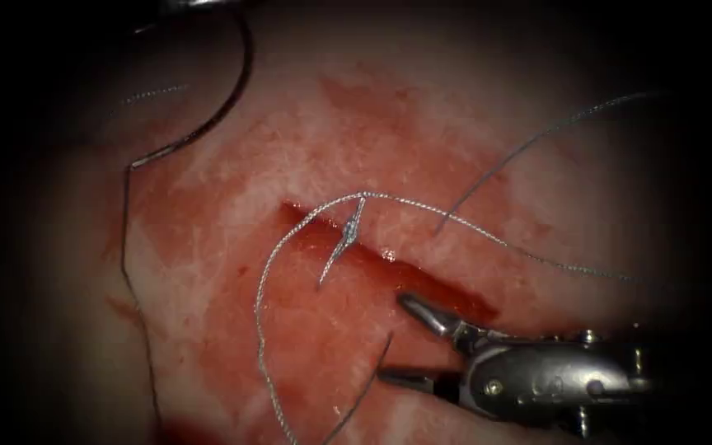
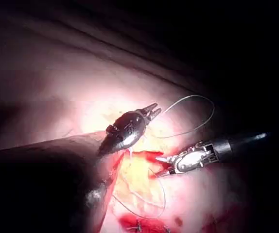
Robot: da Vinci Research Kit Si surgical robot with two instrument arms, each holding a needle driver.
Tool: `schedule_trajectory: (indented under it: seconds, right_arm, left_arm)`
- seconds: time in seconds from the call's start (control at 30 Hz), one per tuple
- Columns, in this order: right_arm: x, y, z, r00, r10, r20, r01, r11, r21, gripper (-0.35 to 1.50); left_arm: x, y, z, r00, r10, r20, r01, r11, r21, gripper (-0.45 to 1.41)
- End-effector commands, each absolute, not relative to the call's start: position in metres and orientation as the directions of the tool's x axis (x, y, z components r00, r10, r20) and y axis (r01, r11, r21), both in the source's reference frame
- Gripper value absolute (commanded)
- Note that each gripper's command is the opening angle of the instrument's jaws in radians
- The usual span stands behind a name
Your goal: Wound Closure
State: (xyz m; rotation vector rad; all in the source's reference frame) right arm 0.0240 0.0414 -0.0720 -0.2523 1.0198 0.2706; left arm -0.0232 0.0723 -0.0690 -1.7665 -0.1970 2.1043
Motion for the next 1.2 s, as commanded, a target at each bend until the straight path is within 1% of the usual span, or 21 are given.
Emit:
schedule_trajectory:
  seconds: [0.03,0.13,0.17,0.2,0.23,0.27,0.33,0.53,0.63,0.77,0.83,0.97,1.2]
  right_arm:
    - [0.0249,0.041,-0.071,0.5,0.1,-0.86,-0.327,0.942,-0.081,1.03]
    - [0.0251,0.041,-0.071,0.498,0.097,-0.862,-0.324,0.942,-0.082,1.01]
    - [0.0252,0.041,-0.071,0.5,0.092,-0.861,-0.322,0.943,-0.087,0.96]
    - [0.0252,0.041,-0.071,0.502,0.086,-0.861,-0.32,0.943,-0.092,0.81]
    - [0.0251,0.041,-0.071,0.498,0.085,-0.863,-0.315,0.945,-0.089,0.17]
    - [0.025,0.041,-0.071,0.489,0.081,-0.868,-0.303,0.949,-0.082,-0.35]
    - [0.0248,0.041,-0.071,0.482,0.078,-0.873,-0.298,0.951,-0.079,-0.35]
    - [0.0235,0.039,-0.072,0.516,0.085,-0.852,-0.281,0.957,-0.075,-0.35]
    - [0.0235,0.036,-0.074,0.483,0.108,-0.869,-0.257,0.966,-0.023,-0.35]
    - [0.0256,0.033,-0.078,0.442,0.095,-0.892,-0.199,0.98,0.006,-0.35]
    - [0.0276,0.031,-0.081,0.418,0.093,-0.904,-0.168,0.986,0.024,-0.35]
    - [0.0297,0.03,-0.085,0.399,0.094,-0.912,-0.144,0.989,0.038,-0.35]
    - [0.0306,0.028,-0.088,0.351,0.099,-0.931,-0.09,0.993,0.072,-0.35]
  left_arm:
    - [-0.0237,0.072,-0.068,-0.132,0.378,-0.916,-0.196,-0.916,-0.349,-0.35]
    - [-0.0237,0.072,-0.068,-0.132,0.378,-0.916,-0.196,-0.916,-0.349,-0.35]
    - [-0.0237,0.072,-0.068,-0.132,0.378,-0.916,-0.196,-0.916,-0.349,-0.35]
    - [-0.0237,0.072,-0.068,-0.132,0.378,-0.916,-0.196,-0.916,-0.349,-0.35]
    - [-0.0237,0.072,-0.068,-0.132,0.378,-0.917,-0.196,-0.916,-0.349,-0.35]
    - [-0.0237,0.072,-0.068,-0.132,0.377,-0.917,-0.197,-0.916,-0.349,-0.35]
    - [-0.0237,0.072,-0.068,-0.131,0.376,-0.917,-0.194,-0.917,-0.348,-0.35]
    - [-0.0239,0.072,-0.068,-0.131,0.367,-0.921,-0.19,-0.921,-0.34,-0.35]
    - [-0.0241,0.071,-0.068,-0.129,0.364,-0.922,-0.187,-0.922,-0.338,-0.35]
    - [-0.0244,0.071,-0.068,-0.126,0.367,-0.922,-0.185,-0.921,-0.342,-0.35]
    - [-0.0244,0.071,-0.068,-0.125,0.366,-0.922,-0.183,-0.922,-0.342,-0.35]
    - [-0.0244,0.071,-0.068,-0.125,0.366,-0.922,-0.183,-0.922,-0.342,-0.35]
    - [-0.0244,0.071,-0.068,-0.125,0.366,-0.922,-0.182,-0.922,-0.342,-0.35]
